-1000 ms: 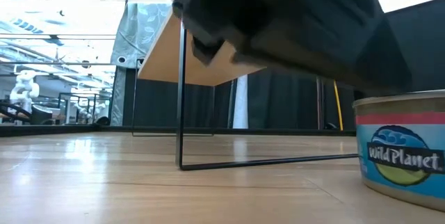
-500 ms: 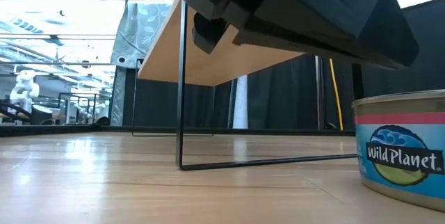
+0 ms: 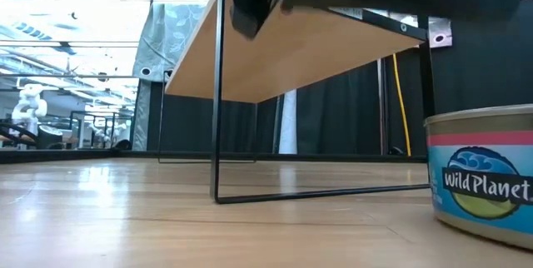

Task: Stack canned seafood by type on shelf
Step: Stack the blue-pink tuna can on top of the blue-pink tuna cans on the shelf

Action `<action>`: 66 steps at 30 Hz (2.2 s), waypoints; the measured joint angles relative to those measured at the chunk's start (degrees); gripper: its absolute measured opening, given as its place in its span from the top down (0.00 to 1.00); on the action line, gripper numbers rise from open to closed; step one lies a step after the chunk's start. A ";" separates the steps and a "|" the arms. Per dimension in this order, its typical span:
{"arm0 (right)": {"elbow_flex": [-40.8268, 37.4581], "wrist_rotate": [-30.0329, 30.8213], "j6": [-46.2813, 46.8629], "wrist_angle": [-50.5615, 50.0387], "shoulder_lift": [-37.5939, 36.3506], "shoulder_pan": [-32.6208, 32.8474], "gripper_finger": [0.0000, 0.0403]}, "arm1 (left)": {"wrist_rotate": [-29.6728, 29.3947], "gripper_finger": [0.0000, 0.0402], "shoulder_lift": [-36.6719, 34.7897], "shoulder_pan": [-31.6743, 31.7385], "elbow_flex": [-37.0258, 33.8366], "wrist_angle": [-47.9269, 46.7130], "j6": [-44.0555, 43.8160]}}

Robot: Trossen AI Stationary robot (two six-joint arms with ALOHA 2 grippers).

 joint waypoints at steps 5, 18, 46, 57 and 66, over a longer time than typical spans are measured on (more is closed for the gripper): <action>0.04 -0.93 -0.02 -0.48 -0.07 0.18 1.00 | 0.26 0.98 -1.22 -0.04 0.11 0.27 1.01; -0.17 -3.31 2.52 -4.40 0.17 1.75 1.00 | 0.50 0.98 -1.88 -0.04 0.11 0.11 1.16; 27.23 3.72 33.57 -35.81 4.39 9.27 0.99 | 16.37 0.98 -2.98 -0.11 0.04 5.23 18.69; 31.91 -1.21 49.00 -41.21 7.21 7.67 0.74 | 18.68 0.98 -2.98 -0.20 0.04 4.64 20.74; 32.08 -8.97 54.69 -38.38 7.19 4.42 0.35 | 18.22 0.98 -2.98 -0.78 0.04 3.51 22.32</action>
